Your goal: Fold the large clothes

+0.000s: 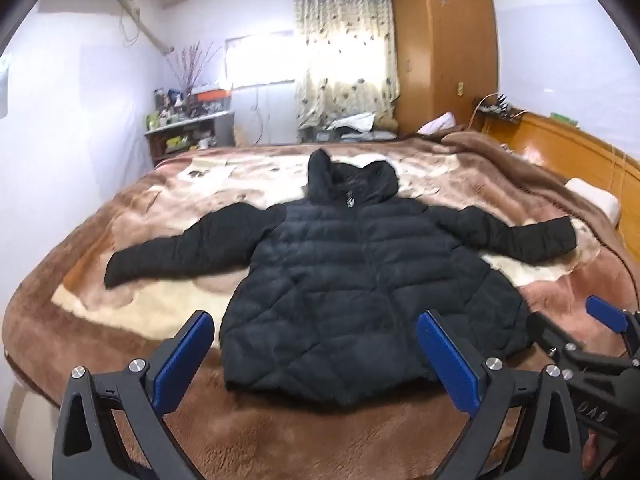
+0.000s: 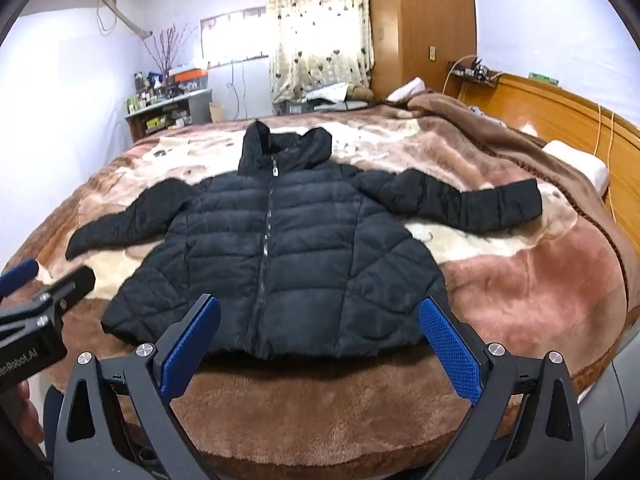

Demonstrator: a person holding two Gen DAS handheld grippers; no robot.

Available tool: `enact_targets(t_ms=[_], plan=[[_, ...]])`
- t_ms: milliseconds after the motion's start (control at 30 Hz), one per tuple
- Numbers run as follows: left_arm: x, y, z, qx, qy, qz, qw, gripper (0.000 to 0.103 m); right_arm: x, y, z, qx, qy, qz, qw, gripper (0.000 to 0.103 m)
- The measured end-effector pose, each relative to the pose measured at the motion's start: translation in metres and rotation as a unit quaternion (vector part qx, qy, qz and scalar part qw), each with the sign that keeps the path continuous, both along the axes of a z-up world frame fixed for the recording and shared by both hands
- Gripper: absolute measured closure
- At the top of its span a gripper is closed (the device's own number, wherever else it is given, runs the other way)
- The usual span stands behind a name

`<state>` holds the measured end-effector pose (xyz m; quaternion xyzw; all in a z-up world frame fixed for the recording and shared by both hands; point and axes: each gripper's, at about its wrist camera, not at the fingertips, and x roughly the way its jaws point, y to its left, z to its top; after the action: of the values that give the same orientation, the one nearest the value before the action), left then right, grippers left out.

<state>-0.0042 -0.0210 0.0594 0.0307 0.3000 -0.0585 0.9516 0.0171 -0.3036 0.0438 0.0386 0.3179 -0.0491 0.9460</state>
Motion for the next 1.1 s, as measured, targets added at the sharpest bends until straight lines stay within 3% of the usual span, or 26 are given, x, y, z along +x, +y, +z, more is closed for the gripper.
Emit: enact_targets(t_ms=[400,533,1100], plan=[[-0.007,0.003,0.002,-0.027,0.02,-0.004,0.9994,0.0,-0.01,-0.003,0.008,0.001,-0.014,0.003,1.0,0.003],[-0.015,0.002,0.001,-0.015,0.014,-0.008,0.9997,0.0,-0.013,-0.004,0.008,0.017,-0.018,0.009,1.0,0.003],[-0.018,0.011,-0.002,-0.017,0.019,0.004,0.9997,0.0,-0.02,-0.001,0.009,0.001,-0.023,0.002,1.0,0.003]])
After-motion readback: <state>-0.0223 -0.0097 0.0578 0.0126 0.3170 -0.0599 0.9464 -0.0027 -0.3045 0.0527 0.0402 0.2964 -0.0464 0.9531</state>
